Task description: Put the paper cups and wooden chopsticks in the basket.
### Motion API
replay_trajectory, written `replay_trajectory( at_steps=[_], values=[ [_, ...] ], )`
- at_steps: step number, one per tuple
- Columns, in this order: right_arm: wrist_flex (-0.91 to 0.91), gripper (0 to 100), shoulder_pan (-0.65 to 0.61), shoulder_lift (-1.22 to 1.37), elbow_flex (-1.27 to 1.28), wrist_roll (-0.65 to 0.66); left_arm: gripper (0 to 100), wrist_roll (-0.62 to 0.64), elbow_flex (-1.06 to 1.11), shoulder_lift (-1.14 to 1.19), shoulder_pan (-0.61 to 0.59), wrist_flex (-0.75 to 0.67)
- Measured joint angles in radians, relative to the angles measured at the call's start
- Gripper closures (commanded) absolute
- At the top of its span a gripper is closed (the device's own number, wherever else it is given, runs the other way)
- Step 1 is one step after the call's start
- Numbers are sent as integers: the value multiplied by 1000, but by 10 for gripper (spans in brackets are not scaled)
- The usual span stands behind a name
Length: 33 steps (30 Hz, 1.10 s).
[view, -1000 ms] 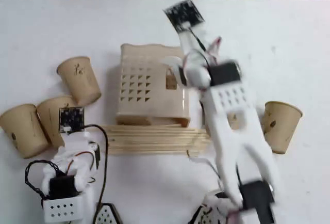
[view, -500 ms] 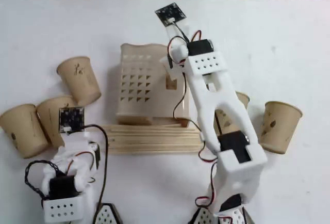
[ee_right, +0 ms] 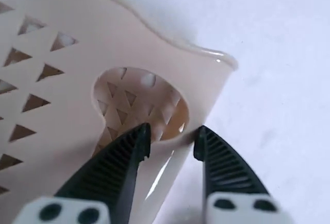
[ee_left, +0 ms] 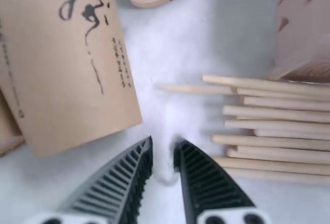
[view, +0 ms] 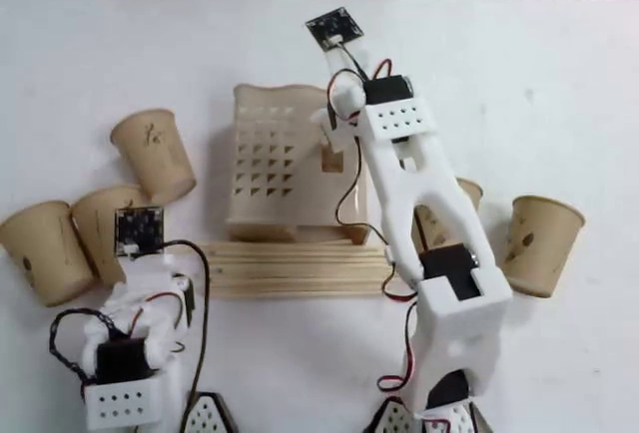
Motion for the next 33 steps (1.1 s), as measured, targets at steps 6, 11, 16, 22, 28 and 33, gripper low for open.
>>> replay_trajectory(
  at_steps=[6, 11, 16, 22, 28, 33],
  values=[
    [-58, 770, 35, 91, -3, 0, 911, 0, 0, 0, 0, 0],
    [-55, 822, 46, 103, -3, -2, 911, 0, 0, 0, 0, 0],
    [-58, 972, 48, 114, -3, -2, 911, 0, 0, 0, 0, 0],
    [-91, 983, 41, 120, -2, -61, 911, 0, 0, 0, 0, 0],
    [-91, 984, 48, 25, -5, -130, 911, 0, 0, 0, 0, 0],
    [-77, 984, 46, -126, -48, -180, 911, 0, 0, 0, 0, 0]
  ],
)
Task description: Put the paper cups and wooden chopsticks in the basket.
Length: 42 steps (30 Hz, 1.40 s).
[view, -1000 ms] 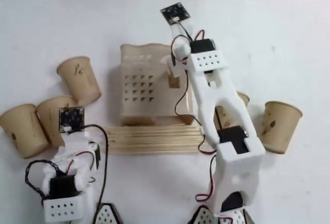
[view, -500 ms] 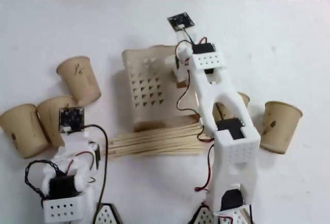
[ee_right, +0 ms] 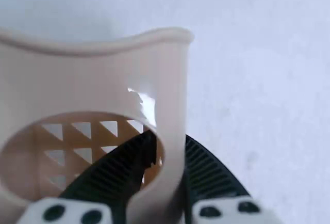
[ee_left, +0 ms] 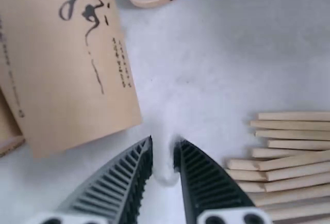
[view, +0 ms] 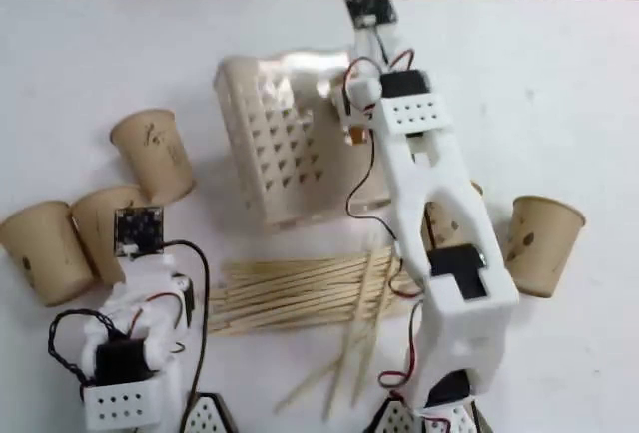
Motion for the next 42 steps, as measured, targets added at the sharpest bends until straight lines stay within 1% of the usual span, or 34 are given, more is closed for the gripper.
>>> replay_trajectory(
  at_steps=[5, 10, 15, 17, 20, 23, 26, 28, 33, 38, 42],
  values=[
    [81, 984, 3, -114, -81, -23, 911, 0, 0, 0, 0, 0],
    [166, 984, 28, -230, -138, -77, 911, 0, 0, 0, 0, 0],
    [193, 984, 26, -451, -132, -115, 911, 0, 0, 0, 0, 0],
    [192, 984, 23, -568, -92, -121, 911, 0, 0, 0, 0, 0],
    [150, 984, 25, -730, 25, -121, 911, 0, 0, 0, 0, 0],
    [40, 984, 23, -844, 195, -121, 911, 2, 0, 0, 0, 0],
    [-71, 984, 34, -891, 362, -121, 911, 2, 0, 0, 0, 0],
    [-114, 984, 38, -893, 433, -121, 911, 2, 0, 0, 15, 0],
    [-129, 984, 63, -902, 473, -121, 911, 2, 0, 0, 61, 0],
    [-127, 984, 114, -910, 474, -121, 910, 2, 0, 0, 68, 0],
    [-124, 984, 114, -911, 508, -121, 910, 2, 0, 0, 68, 0]
  ],
)
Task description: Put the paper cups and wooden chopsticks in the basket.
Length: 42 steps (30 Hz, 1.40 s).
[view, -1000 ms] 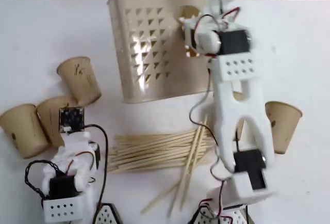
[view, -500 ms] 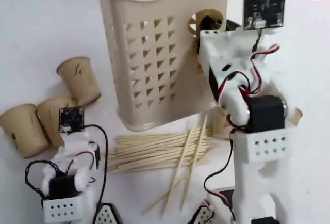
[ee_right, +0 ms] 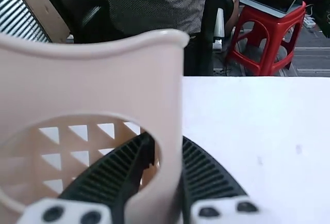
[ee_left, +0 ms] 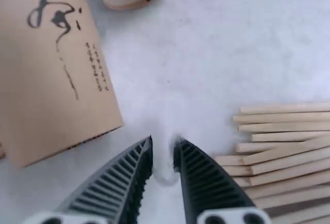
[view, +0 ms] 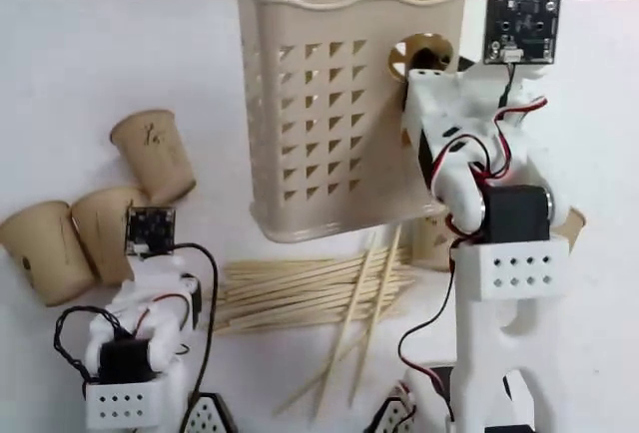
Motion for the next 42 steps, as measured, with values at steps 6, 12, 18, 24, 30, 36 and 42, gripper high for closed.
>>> replay_trajectory(
  at_steps=[6, 12, 18, 24, 30, 36, 42],
  values=[
    [0, 984, -2, 0, 5, 0, 910, -341, -49, 0, -43, -46],
    [-29, 984, -2, 0, 15, -3, 856, -562, -341, 0, -64, -77],
    [-176, 984, -2, -18, 110, -6, 837, -562, -749, 95, -68, -86],
    [-394, 984, -17, -129, 321, -6, 821, -448, -1266, 552, -72, -2],
    [-753, 984, -52, -176, 624, -6, 785, -278, -2074, 1178, 20, 358],
    [-1028, 984, -72, -91, 715, 9, 781, -158, -2812, 1723, 117, 503],
    [-1227, 984, -72, 75, 718, 64, 780, -83, -2954, 1889, 198, 503]
  ],
)
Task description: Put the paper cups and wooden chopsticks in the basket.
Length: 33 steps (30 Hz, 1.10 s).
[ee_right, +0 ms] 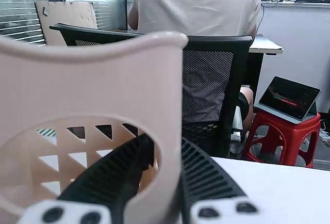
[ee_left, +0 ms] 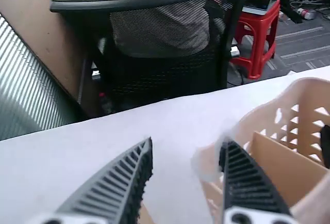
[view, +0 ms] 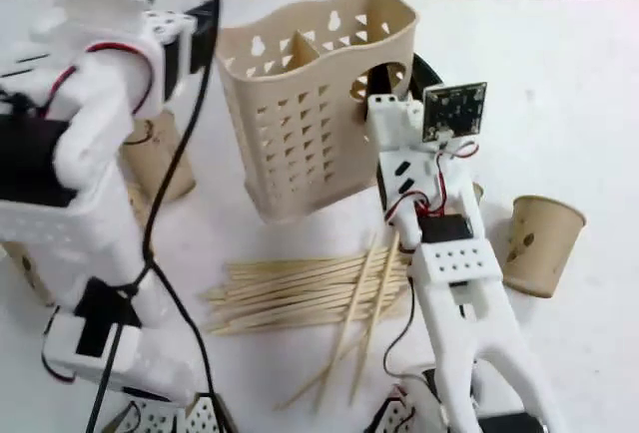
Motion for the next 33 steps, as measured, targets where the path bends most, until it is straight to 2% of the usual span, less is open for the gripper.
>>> replay_trajectory(
  at_steps=[7, 15, 22, 28, 33],
  values=[
    [-66, 984, -38, 78, 0, 2, 711, 5, 97, 43, 58, 0],
    [-72, 984, -49, 80, 0, 2, 723, 5, 215, 137, -5, 0],
    [-54, 984, -71, -5, 63, 3, 799, -28, 215, 267, -18, 0],
    [21, 984, -84, -32, 63, 3, 981, -37, 215, 387, 2, 0],
    [20, 984, -95, -41, 61, 2, 977, -37, 216, 450, -15, -32]
  ],
)
